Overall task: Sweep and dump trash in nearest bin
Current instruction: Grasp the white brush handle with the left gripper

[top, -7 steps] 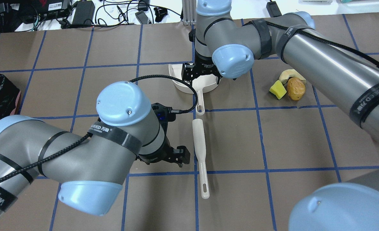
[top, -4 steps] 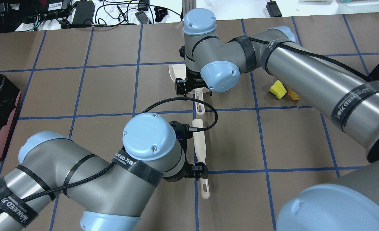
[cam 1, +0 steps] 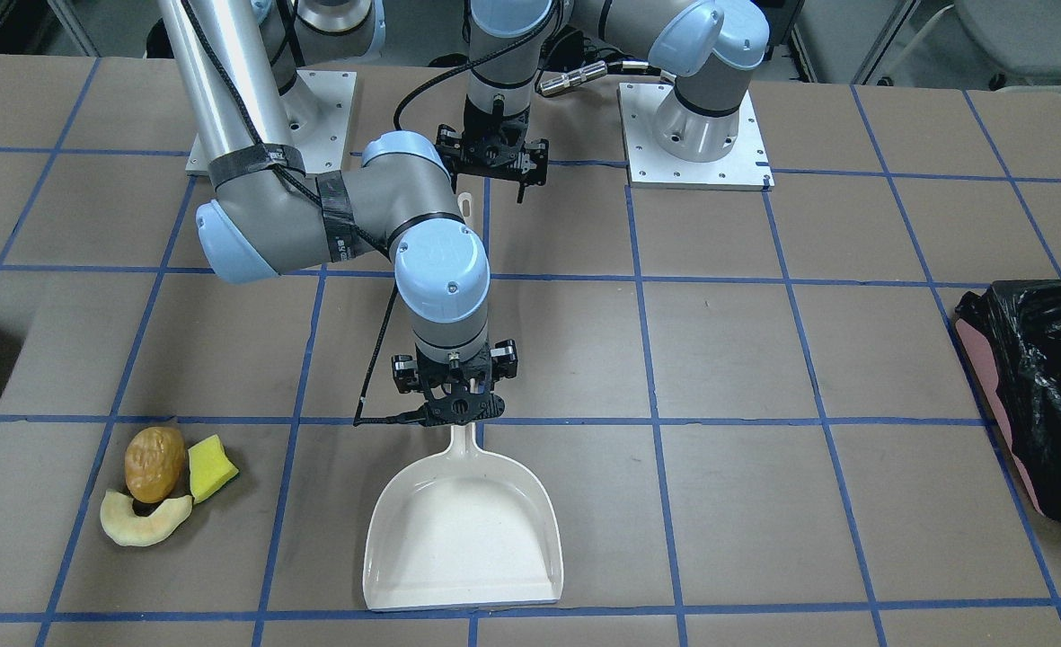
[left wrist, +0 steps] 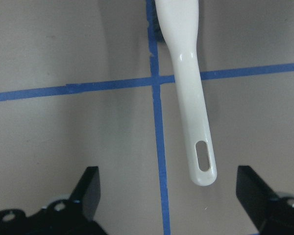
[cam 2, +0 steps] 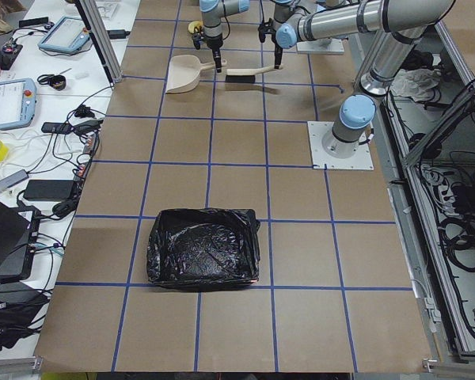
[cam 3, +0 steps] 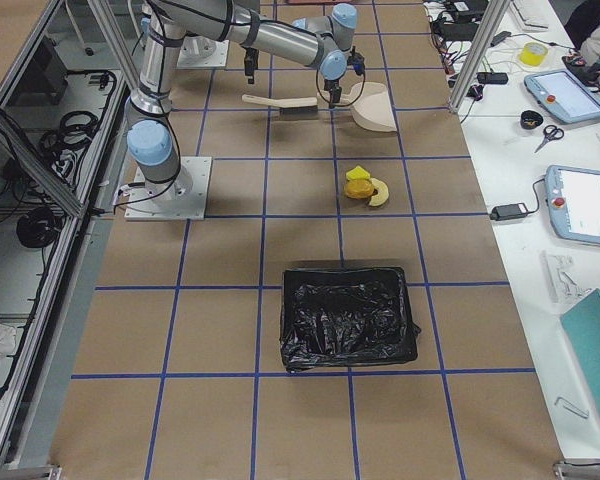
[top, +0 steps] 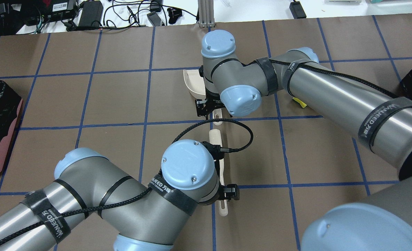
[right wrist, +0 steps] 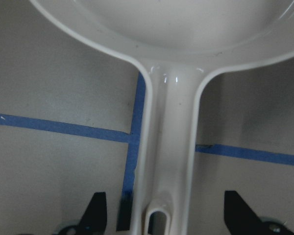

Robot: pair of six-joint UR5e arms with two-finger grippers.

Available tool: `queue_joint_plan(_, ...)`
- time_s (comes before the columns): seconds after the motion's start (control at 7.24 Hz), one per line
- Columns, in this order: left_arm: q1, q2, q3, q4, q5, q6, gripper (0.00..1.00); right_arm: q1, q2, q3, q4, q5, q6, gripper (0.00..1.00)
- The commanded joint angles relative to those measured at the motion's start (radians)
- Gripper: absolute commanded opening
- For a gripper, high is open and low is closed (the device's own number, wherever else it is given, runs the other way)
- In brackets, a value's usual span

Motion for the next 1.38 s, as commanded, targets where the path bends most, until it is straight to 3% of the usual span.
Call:
queue_joint_plan(0.0,-0.021,-0.081,-0.001,0.056,0.022,-0.025,1.00,0.001,-0.005,0.001,-0.002,0.007,0.011,0.81)
queue_joint_plan(0.55,-0.063,-0.172,-0.001,0.114,0.022,-0.051,0.98,0.001,-0.006,-0.004,-0.007,0.013,0.019,0.69)
queue_joint_plan(0.69,-0.064,-0.178,0.001,0.116,0.022,-0.051,0.91,0.001,-0.006,-0.004,-0.005,0.013,0.026,0.61)
queue_joint_plan(0.83,-0.066,-0.176,0.002,0.116,0.021,-0.052,0.65,0.001,-0.006,-0.004,-0.005,0.013,0.037,0.55)
queue_joint_plan(0.97,-0.066,-0.176,0.005,0.116,0.021,-0.052,0.57,0.001,-0.006,-0.004,-0.005,0.013,0.037,0.51)
queue_joint_plan(1.11,-0.066,-0.173,0.007,0.116,0.022,-0.051,0.56,0.001,-0.006,-0.004,-0.004,0.013,0.036,0.44)
queue_joint_plan(1.24,-0.066,-0.169,0.011,0.116,0.022,-0.048,0.54,0.001,-0.006,-0.004,-0.001,0.013,0.036,0.27)
